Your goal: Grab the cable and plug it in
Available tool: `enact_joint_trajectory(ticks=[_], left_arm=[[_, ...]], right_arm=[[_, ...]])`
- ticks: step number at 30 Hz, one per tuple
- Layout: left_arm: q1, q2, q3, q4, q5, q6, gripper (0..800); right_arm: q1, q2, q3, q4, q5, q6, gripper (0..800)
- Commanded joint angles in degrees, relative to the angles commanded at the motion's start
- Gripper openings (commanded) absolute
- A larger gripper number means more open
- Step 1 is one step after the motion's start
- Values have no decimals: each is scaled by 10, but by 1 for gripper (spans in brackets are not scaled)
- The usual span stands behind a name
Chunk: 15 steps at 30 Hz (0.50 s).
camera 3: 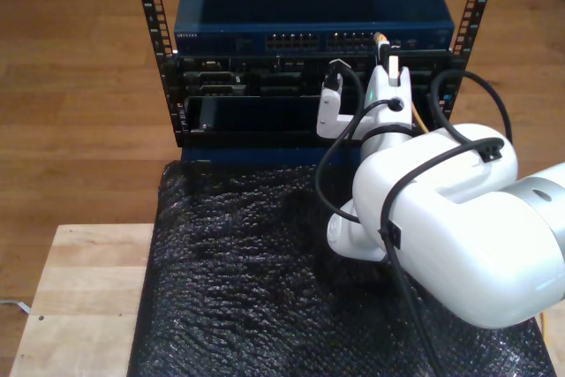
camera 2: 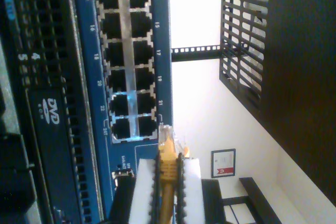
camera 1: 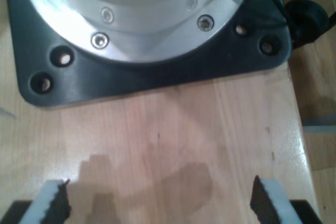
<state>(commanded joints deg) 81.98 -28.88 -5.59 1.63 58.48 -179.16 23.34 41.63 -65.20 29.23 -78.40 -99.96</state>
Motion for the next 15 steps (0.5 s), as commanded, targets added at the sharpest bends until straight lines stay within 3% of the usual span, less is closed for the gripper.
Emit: enact_joint_trajectory(ticks=[15], left_arm=[[0,0,0,0,0,0,800]], right_arm=[[0,4,0,0,13,1,0]])
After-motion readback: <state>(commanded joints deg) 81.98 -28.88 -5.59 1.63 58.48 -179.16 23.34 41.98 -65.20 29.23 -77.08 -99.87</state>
